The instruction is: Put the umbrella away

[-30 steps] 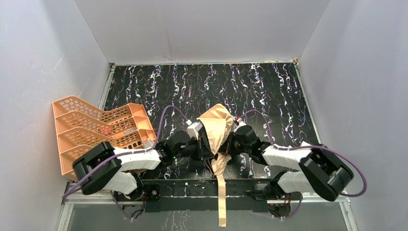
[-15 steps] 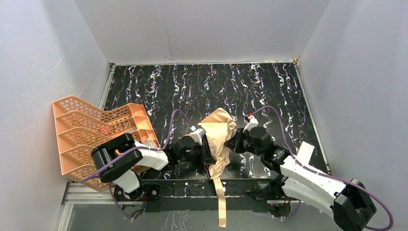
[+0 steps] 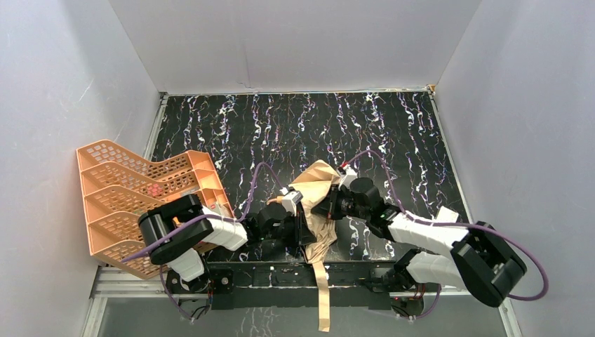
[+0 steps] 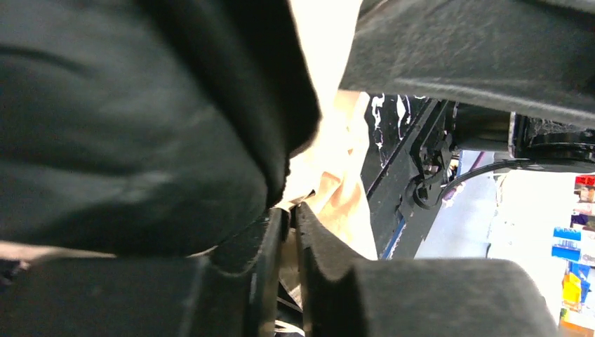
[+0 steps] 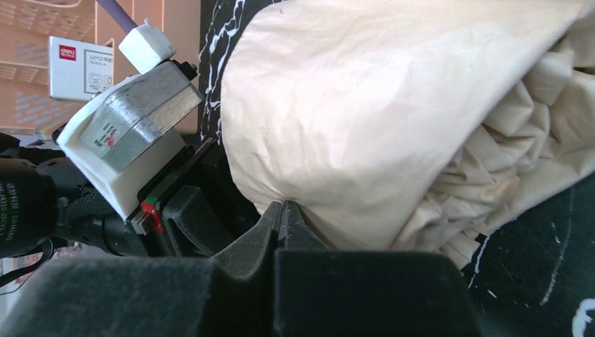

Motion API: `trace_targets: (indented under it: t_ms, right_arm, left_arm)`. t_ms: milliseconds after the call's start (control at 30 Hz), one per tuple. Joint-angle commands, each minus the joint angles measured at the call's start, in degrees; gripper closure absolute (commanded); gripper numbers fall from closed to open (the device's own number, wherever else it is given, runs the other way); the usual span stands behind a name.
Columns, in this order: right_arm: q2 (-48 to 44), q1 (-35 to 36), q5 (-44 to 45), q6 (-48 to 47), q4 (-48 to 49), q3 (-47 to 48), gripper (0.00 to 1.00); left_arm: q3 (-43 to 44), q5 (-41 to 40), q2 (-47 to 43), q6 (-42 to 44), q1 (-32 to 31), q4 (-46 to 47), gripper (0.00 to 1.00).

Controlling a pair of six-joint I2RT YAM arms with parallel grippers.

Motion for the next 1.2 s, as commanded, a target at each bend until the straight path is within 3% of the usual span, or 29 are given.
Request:
trace_targets:
  t_ms: [0,67,200,367,600,833,933,1067,1167]
  right_arm:
    - [5.16,0.16,-4.11,1.28,10.74,0.65,0.98]
    - [7.58,0.11,-4.64,2.5,13.35,-0.45,0.98]
    - [12.48,0.11,-3.67,4.23,16.2,-2.65,1.0]
    - [14.97,0.12,2.63,6.66,8.73,-3.04,1.0]
    - [15.36,0.12,7.17,6.66,2.01,-4.68,1.0]
    - [15.37,0.12,7.62,7.51,-0.26,-8.41,1.0]
    - [15.36,0.15,7.62,8.12,-0.07,-10.11,1.0]
    - [15.53,0.11,7.38,8.32,0.07,-11.05,1.0]
    - [15.32,0.11,7.27,8.18,-0.04,-11.08,1.0]
  left_arm:
    - [-1.01,-0.53,1.41,1.13,-1.11,-0.97,0.91]
    - [-1.01,-0.39,1.68,1.22,-1.23,-0.97,1.0]
    - [-1.06,-0.27,1.56,1.25,-1.4,-0.97,1.0]
    - [-0.78,-0.3,-1.47,1.85,-1.4,-3.13,1.0]
    - [1.71,-7.2,-15.7,4.76,-1.34,-19.04,0.76]
    - [11.18,-16.29,-28.3,10.3,2.0,-38.66,0.55]
    - [16.41,-11.87,-26.91,13.03,8.84,-42.75,0.5]
    - [23.56,-1.99,-20.88,17.07,18.98,-42.92,0.3]
    - [32.63,3.46,-12.73,21.85,22.6,-44.87,0.19]
